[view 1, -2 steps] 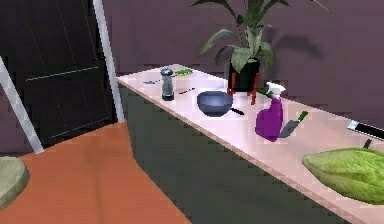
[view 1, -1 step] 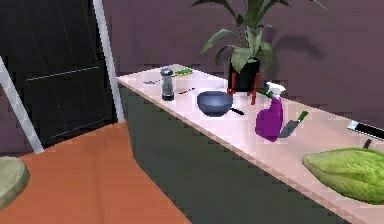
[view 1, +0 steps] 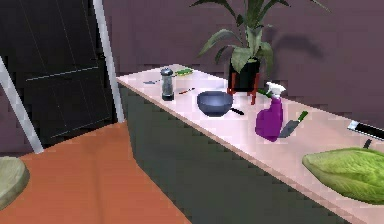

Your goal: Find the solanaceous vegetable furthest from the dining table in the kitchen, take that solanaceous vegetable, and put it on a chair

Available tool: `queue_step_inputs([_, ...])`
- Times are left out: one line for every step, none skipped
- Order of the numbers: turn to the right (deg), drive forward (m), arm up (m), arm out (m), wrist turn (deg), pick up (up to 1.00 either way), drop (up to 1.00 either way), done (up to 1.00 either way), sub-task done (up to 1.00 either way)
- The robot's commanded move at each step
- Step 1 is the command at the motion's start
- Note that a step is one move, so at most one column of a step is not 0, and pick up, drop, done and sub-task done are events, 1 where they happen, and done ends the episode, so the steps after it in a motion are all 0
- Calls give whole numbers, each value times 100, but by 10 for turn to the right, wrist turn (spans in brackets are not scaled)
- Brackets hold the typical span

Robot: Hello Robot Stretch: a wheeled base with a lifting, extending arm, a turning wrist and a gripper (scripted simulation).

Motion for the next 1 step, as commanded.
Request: queue_step_inputs([0,0,0,0,-450,0,0,0,0])
